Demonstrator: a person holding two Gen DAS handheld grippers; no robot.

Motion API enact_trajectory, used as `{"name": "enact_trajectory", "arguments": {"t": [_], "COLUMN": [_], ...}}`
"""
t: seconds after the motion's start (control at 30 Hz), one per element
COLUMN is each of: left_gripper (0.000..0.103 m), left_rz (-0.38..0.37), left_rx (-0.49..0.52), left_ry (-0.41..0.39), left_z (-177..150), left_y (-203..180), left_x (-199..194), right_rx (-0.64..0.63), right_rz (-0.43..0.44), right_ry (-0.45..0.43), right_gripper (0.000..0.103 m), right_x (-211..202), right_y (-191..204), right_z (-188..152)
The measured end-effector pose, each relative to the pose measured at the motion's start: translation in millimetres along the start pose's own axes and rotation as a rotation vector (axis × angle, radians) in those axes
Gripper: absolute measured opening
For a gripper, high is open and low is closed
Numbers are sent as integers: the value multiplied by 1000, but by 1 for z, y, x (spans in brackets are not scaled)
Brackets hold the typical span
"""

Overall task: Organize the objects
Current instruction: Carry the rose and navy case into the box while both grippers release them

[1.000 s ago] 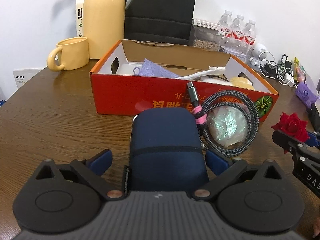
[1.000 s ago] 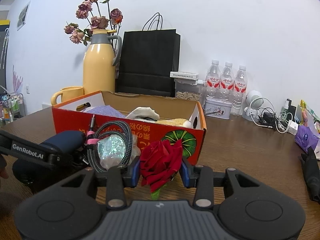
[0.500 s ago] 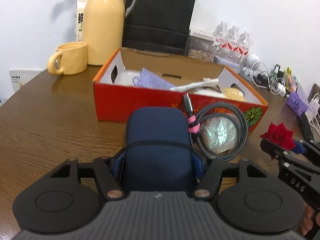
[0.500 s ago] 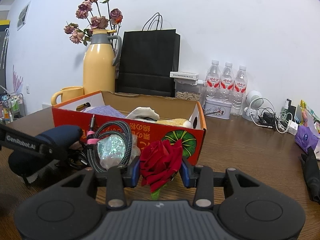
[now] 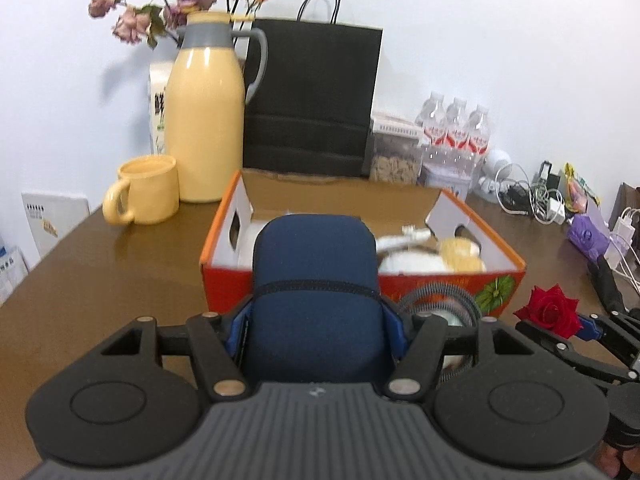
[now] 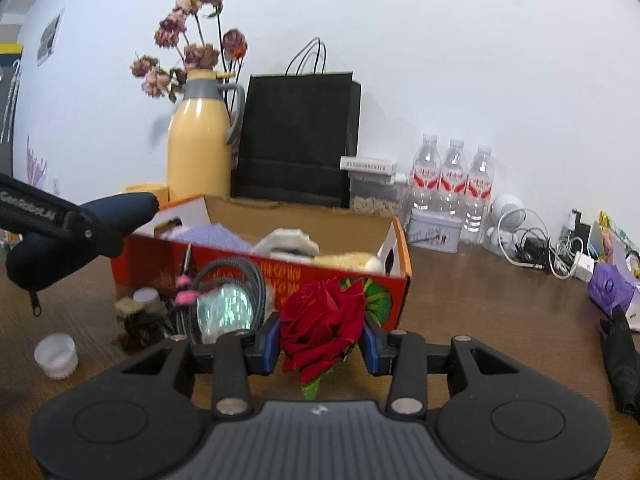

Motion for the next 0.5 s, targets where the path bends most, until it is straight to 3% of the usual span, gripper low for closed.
{"name": "enact_trajectory", "arguments": {"t": [0.27, 0.5], "left_gripper": [64, 64], "left_rz": [-7, -10], "left_rx": [33, 31], "left_ry": [-68, -88], "left_z": [39, 63], "left_y": [-8, -16], "left_x": [16, 51], "right_rx": [-9, 3], "right_rz": [14, 29], "right_ry": [-68, -73], "right_gripper": [38, 38], "right_x": [14, 55], "right_y": [2, 6], "right_z": [46, 78]}}
Point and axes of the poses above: each gripper's, at about its wrist camera, not at the fingertips, and x roughly the way its jaws point, y to its left, z to its top, the point moved 8 cm from there along x, roughly the way its jaws point, and after that the axes turned 1 degree about x, right-handed, at the moved point
